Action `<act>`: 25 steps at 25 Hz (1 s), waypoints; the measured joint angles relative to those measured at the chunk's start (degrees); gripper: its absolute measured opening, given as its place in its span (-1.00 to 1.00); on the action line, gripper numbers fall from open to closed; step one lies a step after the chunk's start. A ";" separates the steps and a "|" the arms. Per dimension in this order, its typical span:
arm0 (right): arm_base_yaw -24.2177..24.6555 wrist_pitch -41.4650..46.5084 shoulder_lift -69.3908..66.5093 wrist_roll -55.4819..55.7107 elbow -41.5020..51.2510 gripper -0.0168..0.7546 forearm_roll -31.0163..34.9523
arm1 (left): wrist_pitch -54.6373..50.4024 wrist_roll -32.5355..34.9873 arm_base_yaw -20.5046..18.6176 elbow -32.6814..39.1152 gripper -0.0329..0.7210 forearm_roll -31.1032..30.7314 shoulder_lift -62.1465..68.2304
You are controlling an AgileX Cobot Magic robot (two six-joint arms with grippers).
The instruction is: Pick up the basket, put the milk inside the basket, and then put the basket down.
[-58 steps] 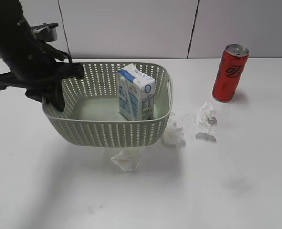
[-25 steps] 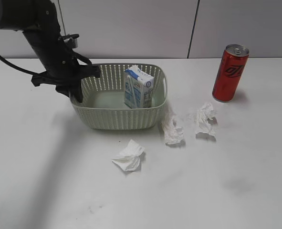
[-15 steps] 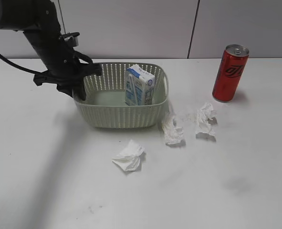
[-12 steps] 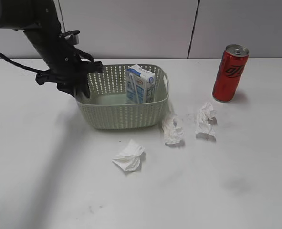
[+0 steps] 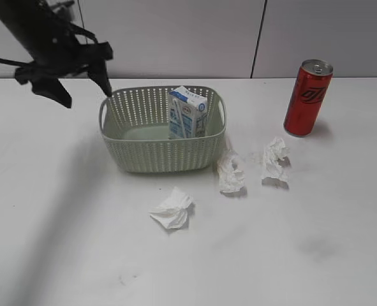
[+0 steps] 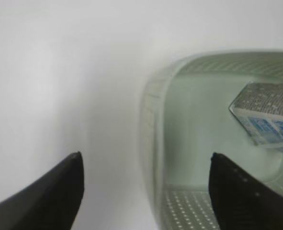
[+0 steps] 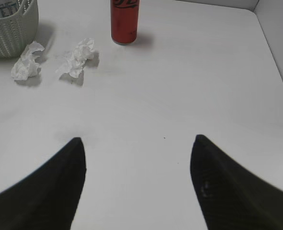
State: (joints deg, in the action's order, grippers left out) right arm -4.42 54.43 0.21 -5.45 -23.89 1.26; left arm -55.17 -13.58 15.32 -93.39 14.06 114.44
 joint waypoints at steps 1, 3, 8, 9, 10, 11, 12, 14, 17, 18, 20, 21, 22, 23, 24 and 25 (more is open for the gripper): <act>0.00 0.00 0.00 0.00 0.00 0.44 0.00 | -1.19 0.00 -1.17 -0.07 0.73 -0.68 -1.26; 0.00 0.00 0.00 0.00 0.00 0.44 0.00 | -4.04 0.00 -3.31 -0.12 0.72 -2.68 -3.64; 0.00 0.00 0.00 0.00 0.00 0.44 0.00 | -11.72 2.37 -8.19 -0.12 0.67 -10.93 -8.43; 0.00 0.00 0.00 0.00 0.00 0.44 0.00 | -12.97 2.96 -8.77 -0.12 0.65 -14.06 -9.40; 0.00 -0.06 0.00 0.00 0.00 0.44 0.00 | -13.53 3.36 -9.13 -0.12 0.65 -16.20 -10.31; 0.00 -0.06 0.00 0.00 0.00 0.44 0.00 | -14.01 3.87 -9.61 -0.12 0.65 -18.46 -11.06; 0.00 -0.06 0.00 0.00 0.00 0.44 0.00 | -14.17 4.18 -10.09 0.02 0.65 -19.71 -12.02; 0.00 -0.06 0.00 0.00 0.00 0.44 0.00 | -14.31 5.32 -10.92 0.43 0.64 -19.98 -14.37; 0.00 -0.06 0.00 0.00 0.00 0.44 0.00 | -14.30 8.78 -11.21 3.25 0.64 -17.38 -19.28; 0.00 -0.06 0.00 0.00 0.00 0.44 0.00 | -14.35 9.46 -11.21 4.56 0.64 -15.84 -21.05; 0.00 -0.06 0.00 0.00 0.04 0.44 0.00 | -14.42 10.69 -11.21 7.92 0.64 -13.65 -25.51; 0.00 -0.06 0.00 0.00 0.04 0.44 0.00 | -14.42 11.27 -11.21 9.38 0.64 -13.28 -27.78; 0.00 -0.06 0.00 0.00 0.04 0.44 0.00 | -14.42 11.73 -11.21 11.16 0.64 -13.07 -29.70; 0.00 -0.06 0.00 0.00 0.04 0.44 0.00 | -14.47 12.15 -11.21 12.95 0.64 -13.07 -31.94; 0.00 -0.06 0.00 0.00 0.04 0.44 0.00 | -14.47 12.48 -11.21 14.82 0.64 -13.31 -34.30; 0.00 -0.06 0.00 0.00 0.04 0.44 0.00 | -14.53 12.77 -11.21 16.43 0.64 -13.50 -36.27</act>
State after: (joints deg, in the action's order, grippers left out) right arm -4.42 54.37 0.21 -5.45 -23.86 1.26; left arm -69.69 -0.82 4.10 -76.95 0.57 78.17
